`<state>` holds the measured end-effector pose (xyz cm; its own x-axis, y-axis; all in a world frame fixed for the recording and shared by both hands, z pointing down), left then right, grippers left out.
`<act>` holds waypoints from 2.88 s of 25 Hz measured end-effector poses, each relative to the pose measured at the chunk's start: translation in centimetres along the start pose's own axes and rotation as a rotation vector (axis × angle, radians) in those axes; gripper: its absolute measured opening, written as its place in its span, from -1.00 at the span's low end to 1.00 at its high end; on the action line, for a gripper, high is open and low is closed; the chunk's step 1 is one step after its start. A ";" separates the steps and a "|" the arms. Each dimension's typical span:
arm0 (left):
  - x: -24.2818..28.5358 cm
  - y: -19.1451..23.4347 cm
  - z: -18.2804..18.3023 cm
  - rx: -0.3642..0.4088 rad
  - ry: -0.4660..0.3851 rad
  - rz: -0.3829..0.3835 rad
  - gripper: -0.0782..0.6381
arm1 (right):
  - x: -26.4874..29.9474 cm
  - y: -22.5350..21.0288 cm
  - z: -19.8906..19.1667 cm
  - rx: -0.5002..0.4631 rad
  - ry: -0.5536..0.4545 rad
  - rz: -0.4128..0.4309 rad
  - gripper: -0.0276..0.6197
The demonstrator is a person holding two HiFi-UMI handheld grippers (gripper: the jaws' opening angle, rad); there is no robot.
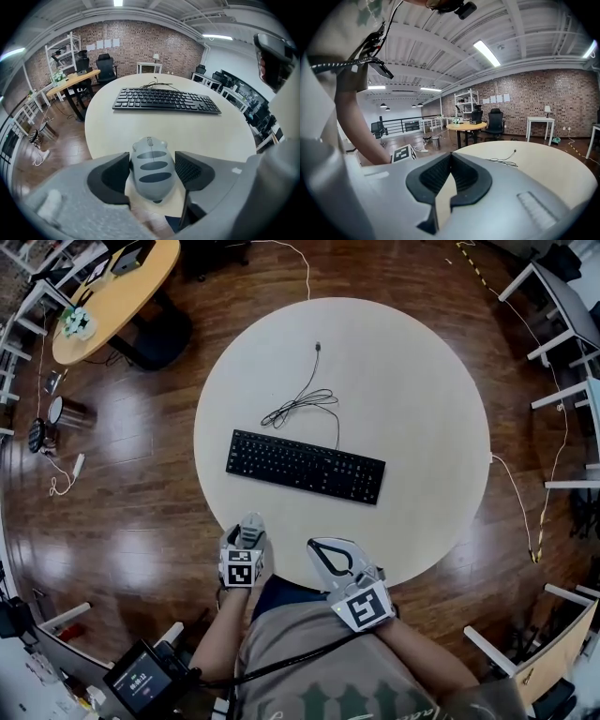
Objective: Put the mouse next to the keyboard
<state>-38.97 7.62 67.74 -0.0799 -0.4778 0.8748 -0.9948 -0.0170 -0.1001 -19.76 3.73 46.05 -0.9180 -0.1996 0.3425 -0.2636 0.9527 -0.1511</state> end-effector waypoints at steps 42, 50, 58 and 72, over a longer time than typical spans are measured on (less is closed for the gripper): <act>-2.3 -15.0 -2.7 0.011 0.028 0.042 0.10 | -10.6 -3.2 -4.2 -0.028 -0.050 0.119 -0.90; -2.2 -17.5 -2.8 0.026 0.043 0.014 0.10 | -11.1 -3.8 -4.6 0.024 -0.065 0.145 -0.90; -2.7 -18.6 -2.0 0.067 0.053 0.004 0.10 | -11.3 -4.2 -5.4 0.046 -0.066 0.144 -0.90; -2.6 -23.2 -1.7 0.162 0.052 -0.056 0.10 | -13.1 -5.8 -5.7 0.080 -0.081 0.114 -0.90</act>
<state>-15.80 10.72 68.61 -0.0317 -0.4260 0.9042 -0.9751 -0.1855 -0.1216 -4.58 2.16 47.69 -0.9635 -0.1117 0.2434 -0.1755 0.9498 -0.2589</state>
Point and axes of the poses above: the fingertips, and each gripper's own axes: x forward along the fingers, y to its left, z out of its top, the point moved 4 cm from there along -x, backward along the fingers, and after that the axes turned 13 degrees about z, right-handed, at the moved point
